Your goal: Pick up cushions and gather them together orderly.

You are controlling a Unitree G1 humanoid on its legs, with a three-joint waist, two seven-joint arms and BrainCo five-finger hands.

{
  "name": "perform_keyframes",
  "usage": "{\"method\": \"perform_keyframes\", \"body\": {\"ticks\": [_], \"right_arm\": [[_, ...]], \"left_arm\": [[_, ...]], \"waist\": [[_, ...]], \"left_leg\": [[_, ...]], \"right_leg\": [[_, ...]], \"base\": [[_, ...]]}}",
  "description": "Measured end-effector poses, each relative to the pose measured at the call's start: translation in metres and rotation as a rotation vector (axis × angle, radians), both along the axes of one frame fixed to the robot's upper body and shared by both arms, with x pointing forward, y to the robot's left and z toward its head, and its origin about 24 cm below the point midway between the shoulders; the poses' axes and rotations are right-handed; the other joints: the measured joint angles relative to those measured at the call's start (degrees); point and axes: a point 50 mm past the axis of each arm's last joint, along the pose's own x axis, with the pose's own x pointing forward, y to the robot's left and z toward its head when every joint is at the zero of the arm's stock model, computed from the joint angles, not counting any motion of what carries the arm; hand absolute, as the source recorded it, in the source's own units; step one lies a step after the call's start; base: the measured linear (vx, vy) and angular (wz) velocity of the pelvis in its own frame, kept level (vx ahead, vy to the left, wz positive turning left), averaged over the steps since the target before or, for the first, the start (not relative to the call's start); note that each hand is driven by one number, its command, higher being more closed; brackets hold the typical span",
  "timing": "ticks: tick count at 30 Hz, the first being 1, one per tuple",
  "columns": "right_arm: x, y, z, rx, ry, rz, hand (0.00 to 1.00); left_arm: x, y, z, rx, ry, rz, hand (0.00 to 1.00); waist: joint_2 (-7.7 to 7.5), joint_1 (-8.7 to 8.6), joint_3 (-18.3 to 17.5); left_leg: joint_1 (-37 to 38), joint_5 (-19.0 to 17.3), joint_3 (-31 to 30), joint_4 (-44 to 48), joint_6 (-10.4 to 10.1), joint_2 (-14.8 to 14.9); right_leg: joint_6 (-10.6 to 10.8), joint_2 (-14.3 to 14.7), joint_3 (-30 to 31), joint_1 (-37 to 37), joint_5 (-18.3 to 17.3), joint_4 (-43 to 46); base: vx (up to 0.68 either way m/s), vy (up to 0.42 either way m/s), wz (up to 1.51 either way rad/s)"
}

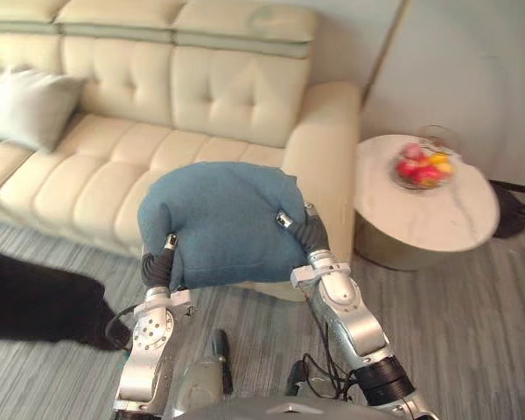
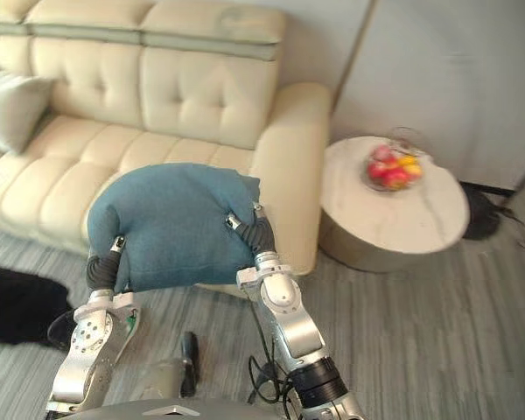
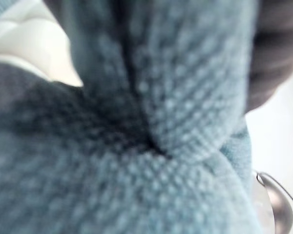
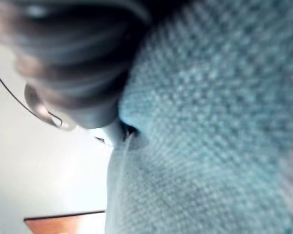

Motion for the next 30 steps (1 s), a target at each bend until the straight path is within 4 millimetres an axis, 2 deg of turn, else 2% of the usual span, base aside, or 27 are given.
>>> {"method": "perform_keyframes", "body": {"ticks": [2, 3, 4, 5, 6, 7, 8, 9, 10, 11, 12, 15, 17, 19, 22, 23, 25, 26, 28, 29, 30], "right_arm": [[0.001, 0.003, -0.001, 0.006, 0.004, 0.005, 1.0], [0.002, 0.004, -0.005, 0.002, 0.019, 0.01, 1.0], [0.006, 0.008, -0.01, 0.001, 0.043, 0.017, 1.0], [0.006, 0.009, -0.011, 0.002, 0.05, 0.017, 1.0], [0.005, 0.01, -0.013, 0.002, 0.058, 0.023, 1.0], [0.005, 0.012, -0.014, 0.0, 0.064, 0.031, 1.0], [0.006, 0.015, -0.016, 0.017, 0.076, 0.044, 1.0], [0.007, 0.017, -0.014, 0.018, 0.072, 0.057, 1.0], [0.008, 0.017, -0.012, 0.017, 0.065, 0.06, 1.0], [0.011, 0.016, -0.008, 0.009, 0.048, 0.065, 1.0], [0.011, 0.014, -0.008, 0.003, 0.046, 0.065, 1.0], [0.012, 0.013, -0.008, 0.01, 0.049, 0.066, 1.0], [0.012, 0.012, -0.007, 0.019, 0.049, 0.066, 1.0], [0.012, 0.011, -0.007, 0.02, 0.05, 0.067, 1.0], [0.012, 0.011, -0.007, 0.022, 0.049, 0.067, 1.0], [0.012, 0.011, -0.006, 0.023, 0.044, 0.07, 1.0], [0.007, 0.01, 0.002, 0.028, 0.009, 0.076, 1.0], [-0.001, 0.006, 0.011, 0.028, -0.035, 0.081, 1.0], [-0.008, 0.006, 0.024, 0.045, -0.09, 0.091, 1.0], [-0.011, 0.007, 0.03, 0.056, -0.115, 0.096, 1.0], [-0.011, 0.007, 0.031, 0.061, -0.123, 0.096, 1.0]], "left_arm": [[0.002, 0.001, 0.0, -0.009, -0.002, 0.008, 1.0], [0.002, 0.001, -0.001, -0.017, 0.003, 0.014, 1.0], [0.001, 0.005, -0.003, -0.015, 0.007, 0.027, 1.0], [0.001, 0.005, -0.005, -0.015, 0.014, 0.028, 1.0], [-0.001, 0.006, -0.007, -0.012, 0.024, 0.03, 1.0], [-0.002, 0.007, -0.009, -0.008, 0.031, 0.032, 1.0], [-0.004, 0.01, -0.01, 0.006, 0.04, 0.033, 1.0], [-0.005, 0.013, -0.011, 0.017, 0.044, 0.034, 1.0], [-0.005, 0.013, -0.011, 0.016, 0.042, 0.035, 1.0], [-0.003, 0.012, -0.009, 0.013, 0.027, 0.033, 1.0], [-0.003, 0.011, -0.008, 0.013, 0.024, 0.031, 1.0], [0.002, 0.011, -0.003, 0.017, -0.004, 0.018, 1.0], [0.004, 0.01, -0.001, 0.019, -0.013, 0.006, 1.0], [0.004, 0.01, 0.0, 0.022, -0.016, -0.001, 1.0], [0.004, 0.009, -0.001, 0.005, -0.016, -0.006, 1.0], [0.002, 0.009, -0.001, -0.016, -0.015, -0.004, 1.0], [-0.006, 0.007, 0.005, -0.055, -0.038, -0.001, 1.0], [-0.01, 0.004, 0.011, -0.082, -0.069, -0.011, 1.0], [-0.013, 0.003, 0.019, -0.097, -0.113, -0.008, 1.0], [-0.012, 0.003, 0.022, -0.105, -0.13, -0.009, 1.0], [-0.012, 0.003, 0.022, -0.108, -0.131, -0.01, 1.0]], "waist": [[0.02, 0.9, 0.12], [0.23, 1.57, 0.26], [0.8, 1.77, 2.03], [1.39, 1.31, 2.42], [1.74, 0.31, 2.66], [1.53, -0.15, 2.61], [0.6, -0.07, 2.66], [-0.97, -0.16, 2.1], [-1.14, -0.24, 1.98], [0.41, -1.18, 2.77], [0.83, -1.26, 2.86], [0.86, -1.34, 2.66], [0.82, -1.77, 2.65], [0.83, -2.02, 2.66], [0.97, -1.94, 2.75], [1.47, -1.72, 3.17], [2.65, -1.51, 4.01], [3.89, -0.78, 4.19], [4.45, -0.83, 4.25], [4.51, -0.78, 4.22], [4.53, -0.79, 4.21]], "left_leg": [[-2.72, -8.19, 3.25, 11.05, 3.28, -0.44], [-2.04, -10.05, 5.23, 12.25, 4.74, -0.58], [1.12, -11.61, 7.59, 12.14, 6.89, -0.79], [1.95, -11.95, 7.23, 11.9, 7.45, -0.64], [3.25, -12.06, 6.85, 10.69, 7.63, -0.79], [4.51, -12.03, 6.92, 9.44, 7.63, -1.36], [7.22, -11.63, 8.23, 6.32, 7.85, -3.84], [8.88, -11.31, 9.35, 4.2, 8.25, -6.09], [9.14, -11.36, 9.62, 3.84, 8.35, -6.73], [8.78, -11.63, 9.46, 3.6, 8.47, -7.26], [8.74, -11.63, 9.44, 2.94, 8.24, -7.49], [8.82, -8.99, 9.43, -0.77, 8.61, -8.67], [9.01, -7.02, 8.61, -3.29, 9.02, -9.68], [9.33, -6.15, 7.33, -4.5, 8.72, -10.26], [9.33, -6.38, 5.93, -1.72, 7.84, -10.12], [8.78, -7.32, 5.92, 2.76, 6.44, -9.12], [6.62, -7.6, 5.98, 11.54, 5.87, -6.71], [5.2, -7.01, 5.87, 15.04, 4.95, -5.6], [3.03, -5.78, 5.44, 17.59, 3.75, -5.05], [1.64, -7.61, 4.99, 18.32, 5.22, -4.34], [1.99, -9.04, 4.37, 17.51, 5.71, -4.06]], "right_leg": [[0.92, -3.08, 4.19, -1.29, 7.39, -0.76], [-2.7, -4.38, 4.82, -3.56, 8.96, 1.93], [-9.59, -3.54, 9.6, -9.13, 5.57, 13.6], [-6.21, -1.06, 13.16, -10.59, 1.78, 18.74], [-2.6, 3.54, 16.8, -11.97, -3.24, 25.29], [-2.11, 5.97, 16.67, -12.5, -6.12, 27.97], [-4.8, 8.38, 13.45, -12.87, -9.0, 28.58], [-7.01, 9.9, 10.3, -12.82, -11.66, 26.05], [-7.42, 11.11, 9.99, -12.7, -12.28, 23.89], [-8.7, 14.26, 12.37, -12.49, -11.75, 19.6], [-8.52, 15.06, 13.05, -12.42, -10.91, 18.38], [-8.42, 15.88, 13.69, -12.07, -7.65, 13.65], [-8.89, 15.79, 13.42, -11.52, -6.75, 12.47], [-9.04, 15.37, 13.05, -11.37, -6.89, 12.54], [-9.09, 14.25, 12.61, -11.23, -9.58, 15.44], [-9.56, 13.84, 12.53, -10.3, -11.37, 16.74], [-9.4, 13.82, 12.54, -8.9, -12.7, 17.61], [-9.41, 13.98, 12.77, -8.64, -12.69, 17.59], [-9.95, 13.9, 13.48, -9.27, -12.36, 16.92], [-10.27, 13.92, 13.94, -9.78, -12.12, 16.52], [-10.29, 13.94, 14.4, -9.85, -12.1, 16.36]], "base": [[0.16, 0.58, -0.55], [0.14, 0.777, -0.98], [0.1, 0.642, -0.7], [0.07, 0.465, -0.3], [0.03, 0.204, 0.2], [0.04, 0.219, 0.18], [0.05, 0.213, 0.02], [0.06, 0.2, -0.1], [0.04, 0.157, -0.05], [0.02, 0.13, -0.02], [0.0, 0.137, -0.1], [0.03, 0.07, -0.04], [0.08, -0.022, 0.15], [0.04, -0.067, 0.17], [0.01, -0.097, 0.15], [-0.06, -0.089, 0.07], [-0.1, -0.062, -0.08], [-0.09, 0.005, -0.18], [-0.05, 0.061, -0.17], [-0.02, 0.1, -0.24], [0.0, 0.134, -0.41]]}}
